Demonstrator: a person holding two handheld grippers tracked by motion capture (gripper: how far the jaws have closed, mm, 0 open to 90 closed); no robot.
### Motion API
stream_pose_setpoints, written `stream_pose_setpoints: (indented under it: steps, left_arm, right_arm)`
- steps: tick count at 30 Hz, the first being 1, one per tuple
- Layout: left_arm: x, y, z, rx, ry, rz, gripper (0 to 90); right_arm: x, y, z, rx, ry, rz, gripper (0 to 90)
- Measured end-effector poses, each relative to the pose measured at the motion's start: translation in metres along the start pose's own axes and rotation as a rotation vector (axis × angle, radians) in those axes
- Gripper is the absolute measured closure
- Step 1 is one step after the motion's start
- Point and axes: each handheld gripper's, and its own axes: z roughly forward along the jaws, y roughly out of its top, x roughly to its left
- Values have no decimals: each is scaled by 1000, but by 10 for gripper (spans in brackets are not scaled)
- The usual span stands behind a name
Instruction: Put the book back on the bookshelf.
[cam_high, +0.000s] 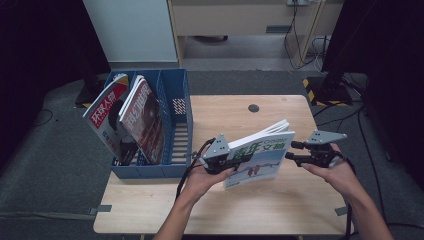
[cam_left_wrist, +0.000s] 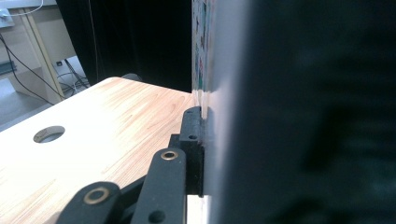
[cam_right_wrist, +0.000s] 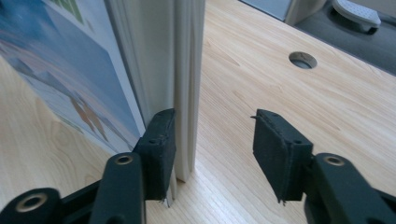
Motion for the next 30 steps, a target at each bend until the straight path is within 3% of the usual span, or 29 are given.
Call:
stream_pose_setpoints:
  steps: [10,14,25,30]
  left_arm:
    - [-1,0,0,0,0,1,726]
    - [-1,0,0,-1,1,2,726]
    - [-2,-1,0,-6,11,-5,726]
    - [-2,0,0,-6,34,-2,731]
  right_arm:
    - [1,-12,10,42,-40,23,380]
    - [2,-20,18,81,-79,45,308]
    - [6,-42,31,139,-117,68,281]
    - [8,-52,33,136,-121,102,281]
